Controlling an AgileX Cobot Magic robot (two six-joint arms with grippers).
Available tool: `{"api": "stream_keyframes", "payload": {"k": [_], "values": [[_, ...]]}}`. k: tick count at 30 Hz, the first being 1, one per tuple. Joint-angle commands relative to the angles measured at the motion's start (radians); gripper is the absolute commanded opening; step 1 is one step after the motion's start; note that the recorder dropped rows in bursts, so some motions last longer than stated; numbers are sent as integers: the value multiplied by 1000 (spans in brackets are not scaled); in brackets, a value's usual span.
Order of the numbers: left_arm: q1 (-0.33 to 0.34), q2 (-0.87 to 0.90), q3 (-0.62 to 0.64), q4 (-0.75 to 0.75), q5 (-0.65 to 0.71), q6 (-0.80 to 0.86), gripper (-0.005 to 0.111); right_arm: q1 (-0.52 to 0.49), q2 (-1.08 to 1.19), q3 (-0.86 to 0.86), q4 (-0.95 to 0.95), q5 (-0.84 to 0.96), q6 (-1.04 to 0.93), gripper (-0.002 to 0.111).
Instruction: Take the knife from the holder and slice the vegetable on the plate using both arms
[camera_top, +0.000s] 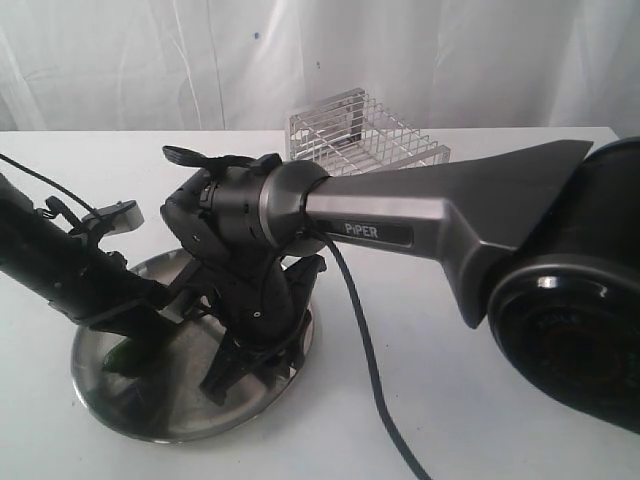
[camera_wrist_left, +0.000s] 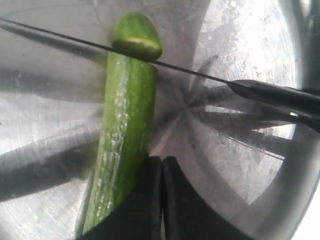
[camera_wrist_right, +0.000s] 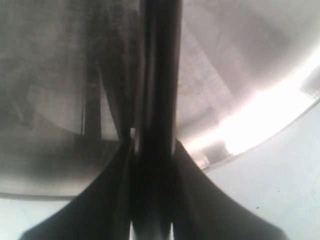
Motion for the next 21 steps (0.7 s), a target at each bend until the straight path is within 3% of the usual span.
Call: {"api": "stream_keyframes", "payload": {"k": [1,21], "values": [[0,17,5,19,-60,1,0,-2,-42,0,39,20,-26,0],[0,17,5,0,-48,1,0,-2,-91,66,22,20,-29,0]]}}
